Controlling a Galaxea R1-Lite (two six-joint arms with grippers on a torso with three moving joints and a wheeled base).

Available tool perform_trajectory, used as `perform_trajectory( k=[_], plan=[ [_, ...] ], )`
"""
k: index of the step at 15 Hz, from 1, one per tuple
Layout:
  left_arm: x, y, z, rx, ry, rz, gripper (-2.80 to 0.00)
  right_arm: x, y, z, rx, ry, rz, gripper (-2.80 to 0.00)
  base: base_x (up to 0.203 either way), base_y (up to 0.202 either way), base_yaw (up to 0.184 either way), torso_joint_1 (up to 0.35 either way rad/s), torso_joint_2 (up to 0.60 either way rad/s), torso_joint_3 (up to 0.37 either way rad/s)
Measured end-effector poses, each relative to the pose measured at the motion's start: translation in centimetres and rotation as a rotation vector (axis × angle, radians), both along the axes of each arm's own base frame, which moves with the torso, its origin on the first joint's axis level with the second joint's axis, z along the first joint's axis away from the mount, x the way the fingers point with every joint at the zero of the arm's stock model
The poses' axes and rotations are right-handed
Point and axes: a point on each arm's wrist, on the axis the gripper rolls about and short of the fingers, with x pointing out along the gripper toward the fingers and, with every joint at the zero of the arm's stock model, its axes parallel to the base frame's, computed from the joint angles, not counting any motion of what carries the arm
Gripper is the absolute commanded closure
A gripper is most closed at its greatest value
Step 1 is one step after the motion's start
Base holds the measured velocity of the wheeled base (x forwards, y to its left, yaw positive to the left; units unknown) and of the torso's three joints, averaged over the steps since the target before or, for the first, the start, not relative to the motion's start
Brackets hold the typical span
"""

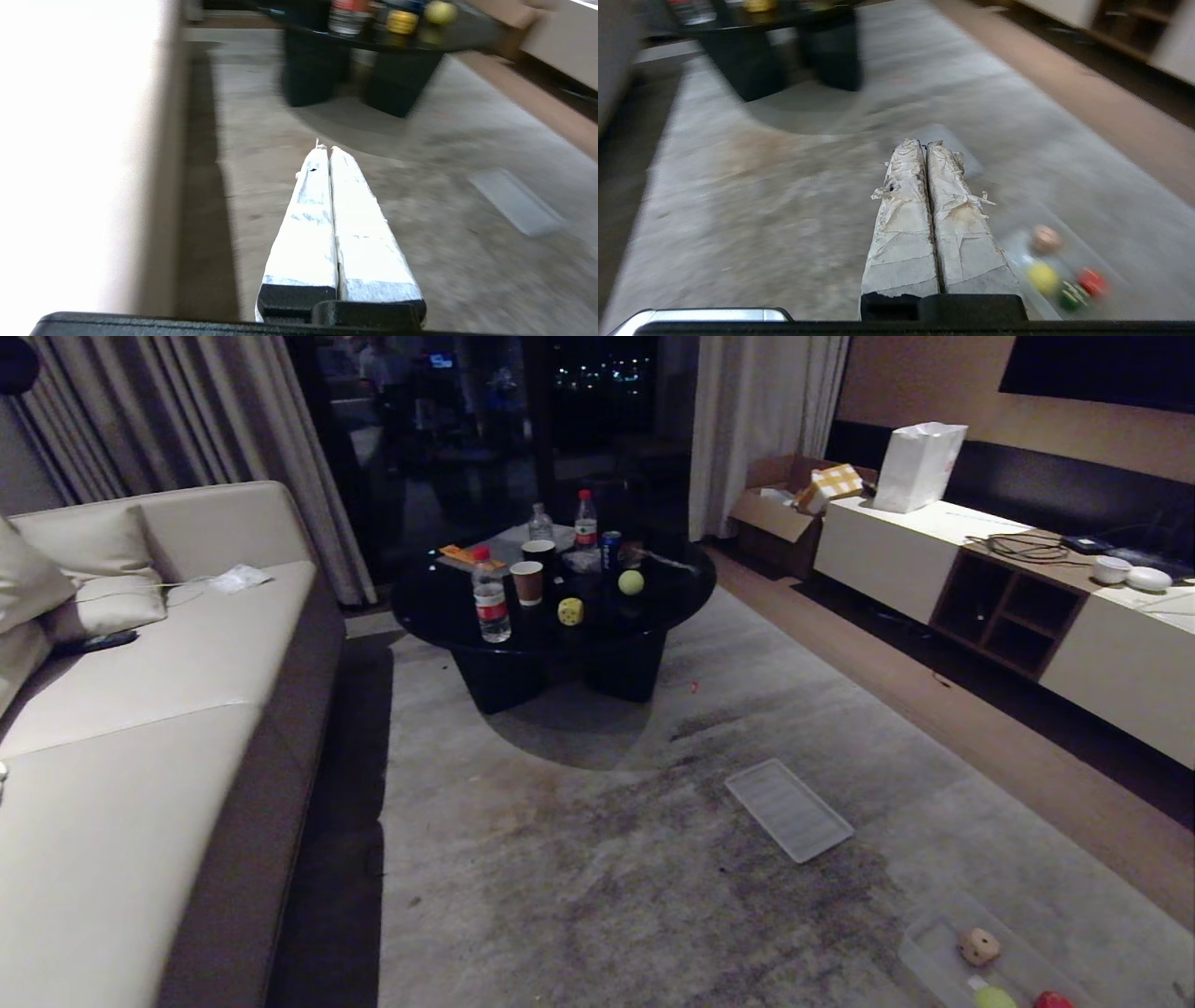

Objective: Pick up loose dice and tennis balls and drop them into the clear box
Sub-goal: Pick up the ball on the table

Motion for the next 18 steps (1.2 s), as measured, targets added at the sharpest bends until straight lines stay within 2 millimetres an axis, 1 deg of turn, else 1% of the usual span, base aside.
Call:
perform_trajectory(
  k=[3,13,15,18],
  plan=[
    [0.0,0.0,-0.01,0.0,0.001,0.0,0.0,0.0,0.0,0.0,-0.002,0.0,0.001,0.0,0.0,-0.005,0.125,0.002,0.0,0.002],
    [0.0,0.0,0.02,-0.002,-0.002,0.0,0.0,0.0,0.0,0.0,-0.002,0.0,0.001,0.0,0.0,0.0,0.0,0.0,0.0,0.0],
    [0.0,0.0,0.02,-0.003,-0.002,0.0,0.0,0.0,0.0,0.0,-0.002,0.0,0.001,0.0,0.102,0.0,-0.003,0.007,0.0,-0.002],
    [0.0,0.0,0.01,0.002,-0.001,0.0,0.0,0.0,0.0,0.0,-0.002,0.0,0.001,0.0,0.185,0.0,0.0,0.004,0.0,0.001]
  ],
)
